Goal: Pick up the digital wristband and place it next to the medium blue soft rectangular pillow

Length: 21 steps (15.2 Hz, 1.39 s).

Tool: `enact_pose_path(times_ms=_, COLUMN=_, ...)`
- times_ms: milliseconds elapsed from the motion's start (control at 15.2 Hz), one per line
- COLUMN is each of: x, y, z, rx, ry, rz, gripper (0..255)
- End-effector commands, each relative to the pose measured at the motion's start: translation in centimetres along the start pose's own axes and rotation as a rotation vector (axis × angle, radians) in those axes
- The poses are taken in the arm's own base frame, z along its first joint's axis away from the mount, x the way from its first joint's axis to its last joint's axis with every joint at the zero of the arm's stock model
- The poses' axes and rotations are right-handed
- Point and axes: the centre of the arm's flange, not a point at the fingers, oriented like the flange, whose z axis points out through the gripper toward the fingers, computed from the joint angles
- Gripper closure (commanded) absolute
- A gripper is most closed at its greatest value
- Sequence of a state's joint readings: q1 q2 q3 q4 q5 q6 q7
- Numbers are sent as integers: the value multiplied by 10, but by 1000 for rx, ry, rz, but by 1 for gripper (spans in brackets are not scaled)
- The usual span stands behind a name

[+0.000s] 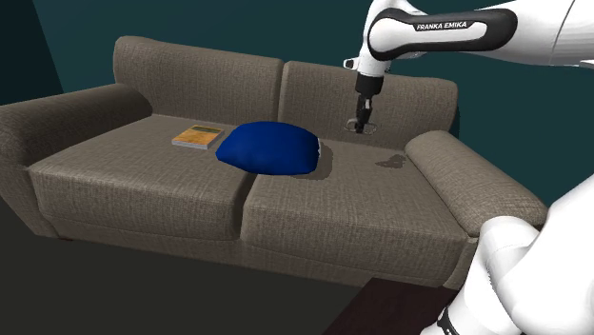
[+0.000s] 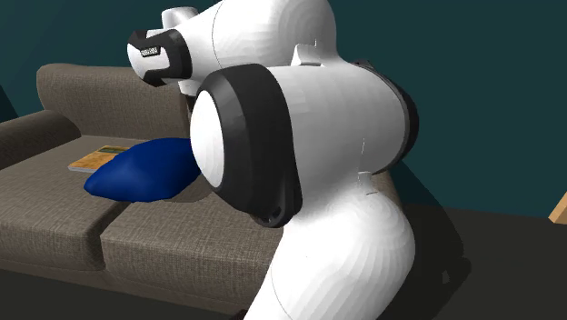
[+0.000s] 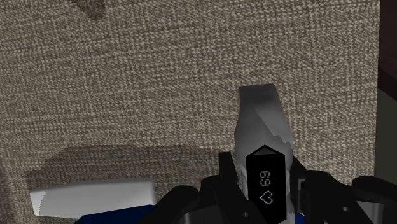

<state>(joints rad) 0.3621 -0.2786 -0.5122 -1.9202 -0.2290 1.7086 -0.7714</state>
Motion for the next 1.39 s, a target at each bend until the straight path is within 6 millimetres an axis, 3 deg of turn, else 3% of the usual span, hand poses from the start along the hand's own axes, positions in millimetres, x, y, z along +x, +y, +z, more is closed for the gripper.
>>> enact_pose_path(times_ms=0, x=6, y=-8, z=4, rx=0, ry=0, rz=2, gripper=255)
enact_pose_path(times_ms=1320, x=10, y=-17, z=109, rx=0, ry=0, rz=2, gripper=255)
